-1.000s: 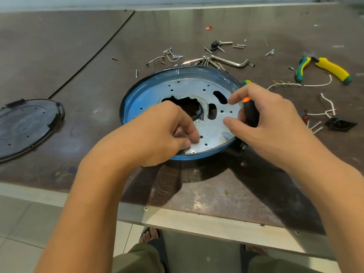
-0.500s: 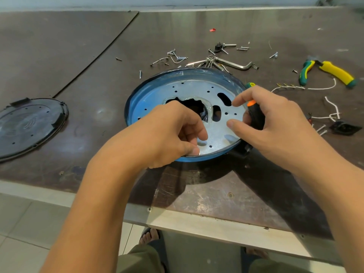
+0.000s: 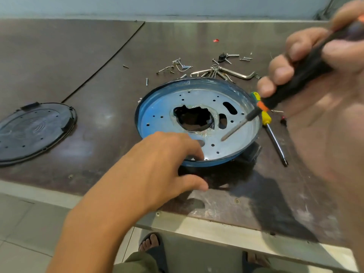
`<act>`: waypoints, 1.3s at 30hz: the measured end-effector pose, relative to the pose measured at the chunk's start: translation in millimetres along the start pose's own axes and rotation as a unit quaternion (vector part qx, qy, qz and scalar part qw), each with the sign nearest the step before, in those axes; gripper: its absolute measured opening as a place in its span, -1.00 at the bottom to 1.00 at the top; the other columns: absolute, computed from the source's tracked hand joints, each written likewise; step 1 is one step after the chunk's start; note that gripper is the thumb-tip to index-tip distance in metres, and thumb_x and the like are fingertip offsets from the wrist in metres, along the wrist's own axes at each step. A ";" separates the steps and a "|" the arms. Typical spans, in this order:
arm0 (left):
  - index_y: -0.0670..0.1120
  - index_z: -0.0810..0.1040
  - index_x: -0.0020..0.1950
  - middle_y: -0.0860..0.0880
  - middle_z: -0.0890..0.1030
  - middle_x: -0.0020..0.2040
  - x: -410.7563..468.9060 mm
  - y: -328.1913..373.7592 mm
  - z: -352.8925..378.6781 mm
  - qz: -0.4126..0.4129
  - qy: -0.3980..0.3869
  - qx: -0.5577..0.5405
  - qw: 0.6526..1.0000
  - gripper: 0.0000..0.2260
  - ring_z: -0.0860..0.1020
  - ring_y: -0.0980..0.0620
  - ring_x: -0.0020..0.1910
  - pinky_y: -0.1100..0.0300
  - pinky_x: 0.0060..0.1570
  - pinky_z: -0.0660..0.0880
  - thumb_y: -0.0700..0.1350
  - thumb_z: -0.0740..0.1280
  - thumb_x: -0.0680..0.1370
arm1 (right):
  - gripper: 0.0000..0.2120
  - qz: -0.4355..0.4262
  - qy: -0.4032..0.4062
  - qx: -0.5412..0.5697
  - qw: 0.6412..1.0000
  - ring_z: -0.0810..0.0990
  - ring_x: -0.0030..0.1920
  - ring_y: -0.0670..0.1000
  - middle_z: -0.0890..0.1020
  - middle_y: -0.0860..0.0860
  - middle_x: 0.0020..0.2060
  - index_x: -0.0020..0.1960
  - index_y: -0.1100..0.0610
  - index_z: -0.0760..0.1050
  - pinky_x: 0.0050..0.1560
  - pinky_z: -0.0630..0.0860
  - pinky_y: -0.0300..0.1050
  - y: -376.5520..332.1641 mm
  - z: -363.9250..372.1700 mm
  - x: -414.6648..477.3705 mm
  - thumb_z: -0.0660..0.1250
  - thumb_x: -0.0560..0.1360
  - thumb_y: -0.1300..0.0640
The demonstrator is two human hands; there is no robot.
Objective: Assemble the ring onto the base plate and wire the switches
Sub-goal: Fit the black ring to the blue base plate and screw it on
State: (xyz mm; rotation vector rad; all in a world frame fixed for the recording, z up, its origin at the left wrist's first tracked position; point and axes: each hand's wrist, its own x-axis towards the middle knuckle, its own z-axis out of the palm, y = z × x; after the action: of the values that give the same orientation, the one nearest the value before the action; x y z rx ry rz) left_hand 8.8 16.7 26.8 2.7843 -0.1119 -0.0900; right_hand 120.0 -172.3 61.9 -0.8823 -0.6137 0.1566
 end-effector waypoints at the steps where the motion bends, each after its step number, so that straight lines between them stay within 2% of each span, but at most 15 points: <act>1: 0.18 0.60 0.15 0.23 0.56 0.18 -0.5 -0.5 3.9 0.012 0.008 0.008 1.000 -0.67 0.50 0.17 0.17 0.06 0.14 0.53 0.25 0.40 0.43 | -0.59 -0.005 0.002 -0.003 1.000 0.52 -0.35 0.06 0.52 0.05 -0.30 0.08 0.20 0.27 -0.30 0.52 -0.04 6.6 6.9 -5.0 0.26 0.31 0.47; 3: 0.13 0.65 0.11 0.20 0.56 0.15 0.4 -2.2 7.9 0.031 0.033 0.016 0.999 -0.81 0.52 0.14 0.15 0.06 0.12 0.53 0.05 0.44 0.50 | -0.68 0.004 0.020 -0.052 0.998 0.50 -0.33 0.06 0.50 0.04 -0.31 0.00 0.10 0.31 -0.27 0.52 0.00 21.3 14.5 -13.1 0.06 0.41 0.46; 5: 0.13 0.67 0.09 0.19 0.57 0.13 1.6 -4.8 10.4 0.039 0.051 0.014 0.998 -0.84 0.54 0.12 0.11 0.05 0.05 0.56 -0.02 0.42 0.52 | -0.67 0.018 0.008 -0.071 0.997 0.48 -0.30 0.07 0.49 0.04 -0.28 0.00 0.08 0.32 -0.23 0.51 0.02 33.1 17.6 -19.2 0.03 0.47 0.48; 9: 0.16 0.67 0.07 0.20 0.57 0.11 1.7 -9.5 16.7 0.049 0.079 0.003 0.996 -0.83 0.54 0.13 0.10 0.04 -0.01 0.60 0.01 0.44 0.50 | -0.66 0.037 0.005 -0.098 0.995 0.47 -0.28 0.07 0.50 0.02 -0.27 0.01 0.07 0.35 -0.24 0.49 0.02 40.8 17.1 -17.5 0.05 0.47 0.47; 16: 0.12 0.70 -0.03 0.18 0.62 -0.01 0.0 -16.8 25.4 0.077 0.122 0.010 0.990 -0.85 0.59 0.11 -0.01 0.04 -0.22 0.61 -0.07 0.49 0.43 | -0.73 0.033 -0.019 -0.121 0.992 0.45 -0.25 0.09 0.49 0.03 -0.24 0.05 0.08 0.33 -0.21 0.47 0.06 46.9 14.3 -16.6 0.09 0.48 0.40; 20: 0.13 0.70 -0.03 0.18 0.61 -0.02 1.4 -18.9 28.2 0.080 0.126 0.017 0.989 -0.86 0.57 0.13 -0.03 0.07 -0.23 0.62 -0.05 0.48 0.43 | -0.77 0.034 -0.045 -0.139 0.989 0.45 -0.24 0.10 0.48 0.05 -0.21 0.07 0.09 0.31 -0.18 0.47 0.05 51.6 15.7 -20.1 0.11 0.51 0.36; 24: 0.13 0.69 -0.04 0.19 0.61 -0.02 1.7 -18.7 28.6 0.083 0.128 0.020 0.988 -0.87 0.57 0.13 -0.04 0.06 -0.24 0.61 -0.03 0.47 0.44 | -0.79 0.022 -0.073 -0.162 0.984 0.44 -0.24 0.12 0.47 0.06 -0.21 0.08 0.09 0.30 -0.19 0.44 0.13 50.3 15.4 -21.9 0.11 0.53 0.36; 29: 0.13 0.70 -0.04 0.18 0.61 -0.03 0.8 -18.1 27.4 0.082 0.131 0.019 0.988 -0.87 0.58 0.13 -0.04 0.06 -0.25 0.60 -0.03 0.46 0.44 | -0.77 -0.003 -0.062 -0.115 0.991 0.41 -0.25 0.11 0.45 0.08 -0.22 0.05 0.11 0.29 -0.19 0.44 0.07 44.2 16.2 -21.8 0.07 0.49 0.39; 36: 0.15 0.69 -0.04 0.19 0.61 -0.02 2.0 -17.9 28.5 0.083 0.130 0.029 0.988 -0.88 0.57 0.14 -0.06 0.06 -0.27 0.60 -0.01 0.45 0.44 | -0.78 0.015 -0.088 -0.159 0.983 0.40 -0.25 0.14 0.43 0.13 -0.21 0.03 0.12 0.30 -0.20 0.44 0.09 50.5 16.5 -24.0 0.08 0.49 0.40; 39: 0.14 0.70 -0.04 0.19 0.61 -0.02 1.4 -18.0 28.0 0.084 0.135 0.028 0.987 -0.87 0.58 0.14 -0.05 0.06 -0.28 0.60 -0.01 0.44 0.44 | -0.77 0.015 -0.091 -0.140 0.986 0.40 -0.24 0.13 0.44 0.12 -0.21 0.02 0.12 0.31 -0.21 0.44 0.09 46.6 15.5 -23.3 0.07 0.49 0.40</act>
State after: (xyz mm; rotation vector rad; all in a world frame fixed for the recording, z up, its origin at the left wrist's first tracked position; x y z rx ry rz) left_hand 9.3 23.7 -5.8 2.7973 -0.2818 0.3368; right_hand 97.8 -140.8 23.6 -1.1578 -0.8062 0.1831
